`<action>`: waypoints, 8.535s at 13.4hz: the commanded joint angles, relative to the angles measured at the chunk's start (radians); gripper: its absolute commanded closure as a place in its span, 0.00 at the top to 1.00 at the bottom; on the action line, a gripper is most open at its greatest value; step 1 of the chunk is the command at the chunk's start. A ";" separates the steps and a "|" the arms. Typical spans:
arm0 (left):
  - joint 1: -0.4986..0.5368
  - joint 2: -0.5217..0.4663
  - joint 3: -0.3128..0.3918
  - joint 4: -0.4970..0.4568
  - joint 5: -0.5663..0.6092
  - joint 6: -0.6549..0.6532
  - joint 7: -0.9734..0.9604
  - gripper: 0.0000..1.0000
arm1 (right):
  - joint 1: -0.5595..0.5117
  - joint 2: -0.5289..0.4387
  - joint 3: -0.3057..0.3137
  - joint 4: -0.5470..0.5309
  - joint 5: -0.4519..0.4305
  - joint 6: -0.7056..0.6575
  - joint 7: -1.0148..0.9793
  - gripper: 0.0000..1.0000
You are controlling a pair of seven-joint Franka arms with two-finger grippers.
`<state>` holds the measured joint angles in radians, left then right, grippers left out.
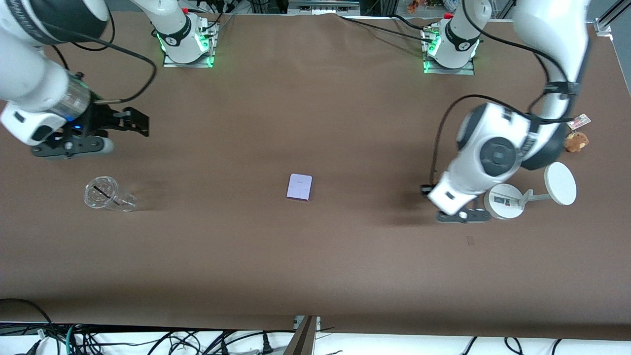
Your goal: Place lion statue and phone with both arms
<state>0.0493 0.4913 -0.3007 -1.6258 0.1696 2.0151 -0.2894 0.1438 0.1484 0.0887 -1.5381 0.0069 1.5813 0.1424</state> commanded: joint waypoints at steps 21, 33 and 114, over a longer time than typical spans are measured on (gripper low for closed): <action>0.147 0.095 -0.008 -0.169 -0.012 0.238 0.219 1.00 | 0.414 0.597 -0.003 0.010 0.064 0.824 0.545 1.00; 0.136 -0.080 -0.020 0.190 -0.027 -0.350 0.220 1.00 | 0.457 0.732 -0.012 0.050 0.061 0.939 0.546 1.00; -0.029 -0.531 0.161 -0.112 -0.125 -0.300 0.328 1.00 | 0.364 0.129 -0.445 0.279 -0.045 -0.264 -0.210 1.00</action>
<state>0.0186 -0.0341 -0.1428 -1.7555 0.0613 1.7238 0.0253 0.5123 0.2676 -0.3527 -1.2926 -0.0263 1.3441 -0.0792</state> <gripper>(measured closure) 0.000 0.000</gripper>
